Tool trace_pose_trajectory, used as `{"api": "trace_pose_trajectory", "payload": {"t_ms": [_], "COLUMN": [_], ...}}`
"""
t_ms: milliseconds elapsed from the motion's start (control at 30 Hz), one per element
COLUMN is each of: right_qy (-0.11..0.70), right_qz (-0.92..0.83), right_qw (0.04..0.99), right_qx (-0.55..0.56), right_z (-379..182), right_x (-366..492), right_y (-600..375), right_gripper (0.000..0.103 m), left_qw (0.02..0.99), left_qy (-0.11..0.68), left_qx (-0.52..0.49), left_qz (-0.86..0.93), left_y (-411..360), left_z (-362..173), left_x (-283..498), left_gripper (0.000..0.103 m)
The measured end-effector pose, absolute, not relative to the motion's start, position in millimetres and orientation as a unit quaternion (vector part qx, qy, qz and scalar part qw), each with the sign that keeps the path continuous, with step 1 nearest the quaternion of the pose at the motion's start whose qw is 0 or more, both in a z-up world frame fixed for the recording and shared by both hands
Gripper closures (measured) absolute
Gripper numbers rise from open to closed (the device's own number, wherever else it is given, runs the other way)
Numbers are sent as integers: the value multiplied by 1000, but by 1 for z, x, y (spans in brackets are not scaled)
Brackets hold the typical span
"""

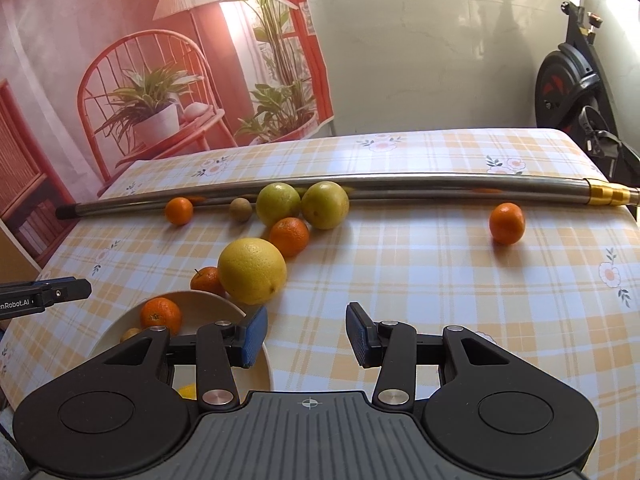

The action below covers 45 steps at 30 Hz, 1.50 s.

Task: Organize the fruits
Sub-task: 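Open both grippers to release the tangerine and kiwi into the bowl, then move the right gripper to a green-yellow grapefruit while the left gripper approaches a yellow grapefruit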

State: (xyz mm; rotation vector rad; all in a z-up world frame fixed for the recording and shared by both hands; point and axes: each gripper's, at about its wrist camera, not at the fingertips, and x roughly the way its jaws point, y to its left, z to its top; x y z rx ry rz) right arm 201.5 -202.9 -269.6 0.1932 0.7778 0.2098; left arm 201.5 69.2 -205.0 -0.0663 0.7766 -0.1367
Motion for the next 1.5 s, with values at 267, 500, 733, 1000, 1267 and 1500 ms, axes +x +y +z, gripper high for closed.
{"api": "trace_pose_trajectory", "payload": {"t_ms": [267, 500, 733, 1000, 1267, 1500], "right_qy": [371, 371, 368, 354, 334, 328], "right_qz": [87, 82, 76, 52, 25, 18], "right_qw": [919, 919, 922, 931, 940, 942], "right_qx": [102, 102, 96, 74, 71, 66], "right_z": [-268, -269, -268, -263, -252, -251], "right_x": [203, 206, 208, 210, 220, 228], "right_y": [-215, -219, -221, -233, -258, -267], "right_gripper": [62, 62, 62, 62, 62, 62], "left_qw": [926, 928, 929, 932, 937, 939], "left_qy": [370, 365, 365, 357, 343, 335], "left_qx": [-44, -51, -54, -60, -68, -72], "left_qz": [-58, -48, -38, -24, -24, -25], "left_y": [74, 78, 83, 82, 79, 80], "left_z": [-199, -196, -195, -188, -177, -167], "left_x": [207, 212, 214, 221, 233, 249], "left_gripper": [73, 73, 73, 73, 73, 73]}}
